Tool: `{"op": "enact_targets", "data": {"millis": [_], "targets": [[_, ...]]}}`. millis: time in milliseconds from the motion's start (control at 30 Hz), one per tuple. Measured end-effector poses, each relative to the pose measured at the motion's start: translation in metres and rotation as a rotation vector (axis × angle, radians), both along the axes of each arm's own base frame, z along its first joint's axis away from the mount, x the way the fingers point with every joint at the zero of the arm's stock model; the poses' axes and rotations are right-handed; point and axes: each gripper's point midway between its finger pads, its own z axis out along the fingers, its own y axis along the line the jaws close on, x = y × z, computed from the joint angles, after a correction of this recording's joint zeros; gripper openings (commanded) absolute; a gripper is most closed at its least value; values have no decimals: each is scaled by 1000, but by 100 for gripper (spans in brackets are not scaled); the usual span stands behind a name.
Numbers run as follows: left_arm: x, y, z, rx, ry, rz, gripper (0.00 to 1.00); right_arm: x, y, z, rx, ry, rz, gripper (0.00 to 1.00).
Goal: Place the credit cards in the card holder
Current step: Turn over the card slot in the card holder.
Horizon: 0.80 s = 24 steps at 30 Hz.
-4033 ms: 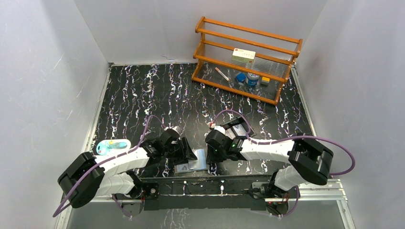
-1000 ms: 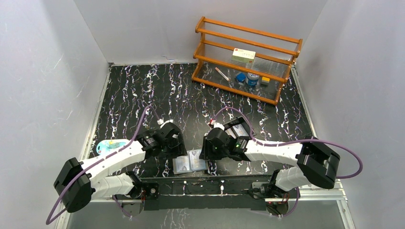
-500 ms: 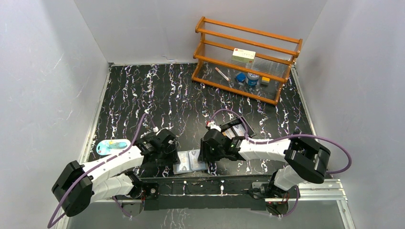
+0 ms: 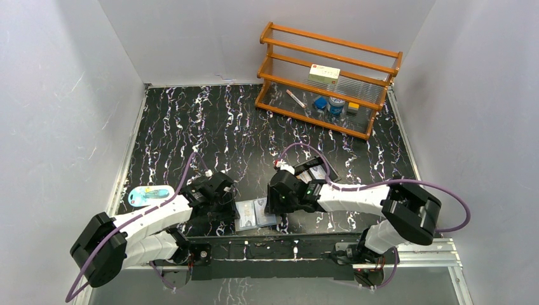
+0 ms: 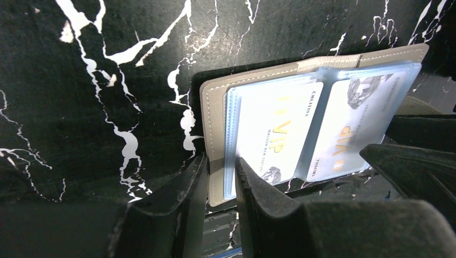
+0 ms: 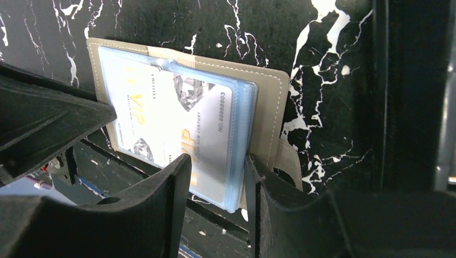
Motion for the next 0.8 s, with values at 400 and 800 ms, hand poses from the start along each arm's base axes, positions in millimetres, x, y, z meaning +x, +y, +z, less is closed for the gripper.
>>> {"op": "enact_targets", "data": {"millis": [400, 800], "targets": [[1, -4, 0, -16, -1, -4, 25, 1, 0, 16, 23, -18, -3, 51], [2, -6, -1, -21, -1, -6, 26, 2, 4, 28, 33, -40, -3, 51]]}}
